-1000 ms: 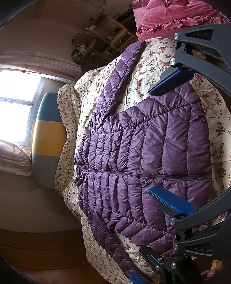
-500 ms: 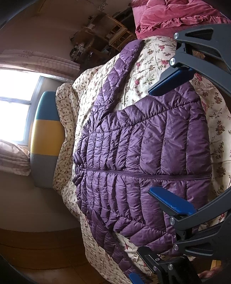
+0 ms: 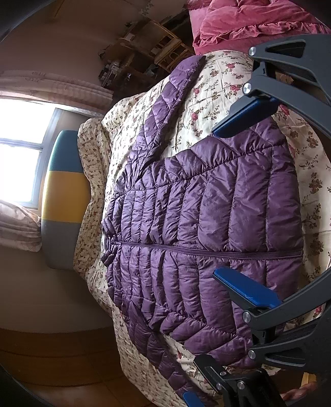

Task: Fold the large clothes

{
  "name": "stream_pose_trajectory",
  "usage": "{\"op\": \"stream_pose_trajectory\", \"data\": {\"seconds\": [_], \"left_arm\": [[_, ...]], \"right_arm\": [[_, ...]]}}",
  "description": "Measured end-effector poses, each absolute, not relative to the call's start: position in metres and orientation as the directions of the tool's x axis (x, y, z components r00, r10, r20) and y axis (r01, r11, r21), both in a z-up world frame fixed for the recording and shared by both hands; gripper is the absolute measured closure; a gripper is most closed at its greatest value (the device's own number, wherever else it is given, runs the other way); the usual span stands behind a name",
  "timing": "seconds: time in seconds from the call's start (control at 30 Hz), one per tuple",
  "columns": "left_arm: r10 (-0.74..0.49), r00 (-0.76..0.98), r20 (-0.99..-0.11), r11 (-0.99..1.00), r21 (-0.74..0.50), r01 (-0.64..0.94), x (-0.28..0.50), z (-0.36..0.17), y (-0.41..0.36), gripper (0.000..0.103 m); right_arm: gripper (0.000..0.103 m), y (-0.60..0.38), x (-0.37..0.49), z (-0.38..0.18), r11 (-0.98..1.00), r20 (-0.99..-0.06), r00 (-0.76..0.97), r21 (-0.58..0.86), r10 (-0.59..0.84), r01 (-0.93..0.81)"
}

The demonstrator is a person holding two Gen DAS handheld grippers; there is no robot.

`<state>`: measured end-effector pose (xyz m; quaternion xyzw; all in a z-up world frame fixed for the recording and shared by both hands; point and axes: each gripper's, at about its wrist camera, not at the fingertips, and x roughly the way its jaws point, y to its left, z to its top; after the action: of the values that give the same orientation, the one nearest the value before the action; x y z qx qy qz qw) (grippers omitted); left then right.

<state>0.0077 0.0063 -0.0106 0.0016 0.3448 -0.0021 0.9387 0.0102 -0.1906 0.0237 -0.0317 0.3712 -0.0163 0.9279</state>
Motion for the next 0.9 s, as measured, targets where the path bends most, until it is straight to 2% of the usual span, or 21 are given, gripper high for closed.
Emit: {"op": "stream_pose_trajectory", "data": {"seconds": [0.9], "left_arm": [[-0.004, 0.758, -0.652, 1.0, 0.0, 0.006, 0.0119, -0.0108, 0.0035, 0.003]], "right_arm": [[0.002, -0.1926, 0.0144, 0.0166, 0.995, -0.694, 0.716, -0.094, -0.075, 0.013]]}}
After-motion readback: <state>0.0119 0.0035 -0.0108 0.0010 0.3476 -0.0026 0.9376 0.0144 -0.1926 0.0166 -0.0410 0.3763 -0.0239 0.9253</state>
